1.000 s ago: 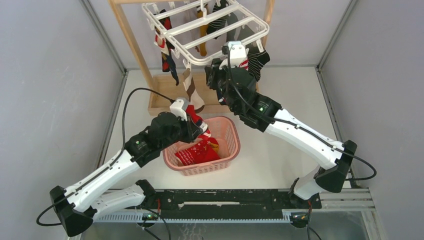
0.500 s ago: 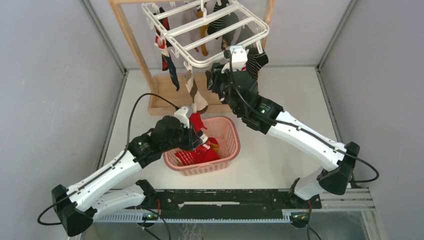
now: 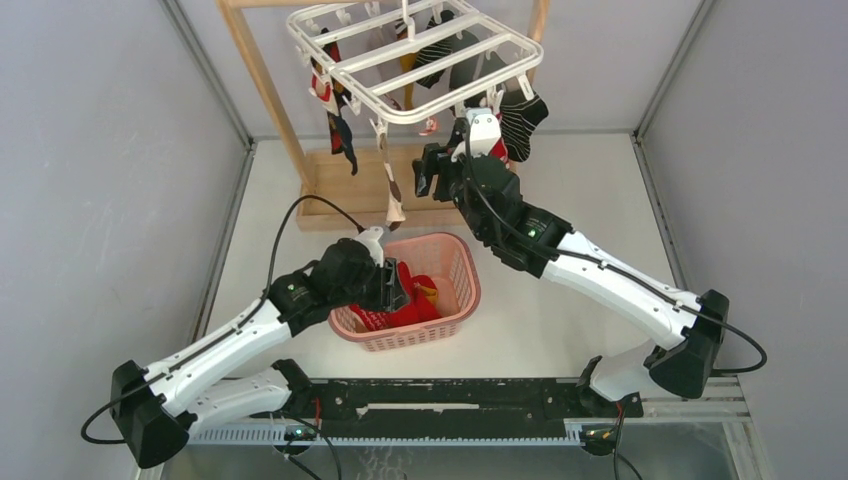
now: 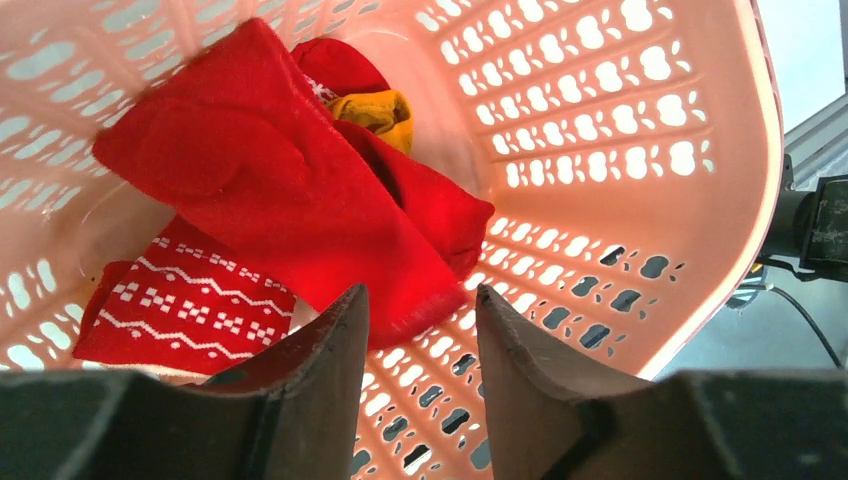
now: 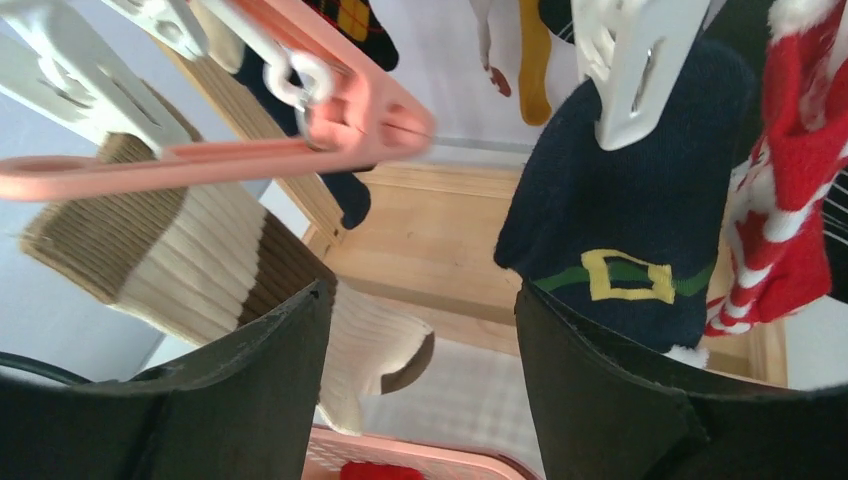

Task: Remove the socks clipped to the hanger
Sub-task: Place the sock in the bin.

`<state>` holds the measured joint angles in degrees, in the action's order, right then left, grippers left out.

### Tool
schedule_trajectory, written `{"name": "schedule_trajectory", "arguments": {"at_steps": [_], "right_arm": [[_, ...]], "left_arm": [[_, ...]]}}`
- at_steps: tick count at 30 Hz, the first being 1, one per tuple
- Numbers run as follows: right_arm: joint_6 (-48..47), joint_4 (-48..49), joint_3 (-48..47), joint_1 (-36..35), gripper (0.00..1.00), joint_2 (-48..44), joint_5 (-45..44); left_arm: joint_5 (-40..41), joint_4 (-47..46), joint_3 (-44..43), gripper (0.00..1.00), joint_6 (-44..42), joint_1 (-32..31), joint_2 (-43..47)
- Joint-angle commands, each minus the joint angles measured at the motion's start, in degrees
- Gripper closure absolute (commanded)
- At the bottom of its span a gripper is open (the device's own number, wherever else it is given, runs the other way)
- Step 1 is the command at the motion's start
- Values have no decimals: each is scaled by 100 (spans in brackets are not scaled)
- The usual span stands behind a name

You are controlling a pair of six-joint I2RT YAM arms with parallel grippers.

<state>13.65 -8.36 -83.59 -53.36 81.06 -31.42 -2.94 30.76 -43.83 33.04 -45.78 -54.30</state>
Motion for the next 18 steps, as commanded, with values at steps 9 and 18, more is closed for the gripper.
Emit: {"name": "schedule_trajectory", "arguments": {"at_steps": [9,18], "right_arm": [[466,212,756,431,24,-589,375],[739,393,1387,1141,24,-1086,924]], "left_arm": [[127,36,-49,39,-86,-30,-7],[261,136,-146,1,-113,-27,74]]}}
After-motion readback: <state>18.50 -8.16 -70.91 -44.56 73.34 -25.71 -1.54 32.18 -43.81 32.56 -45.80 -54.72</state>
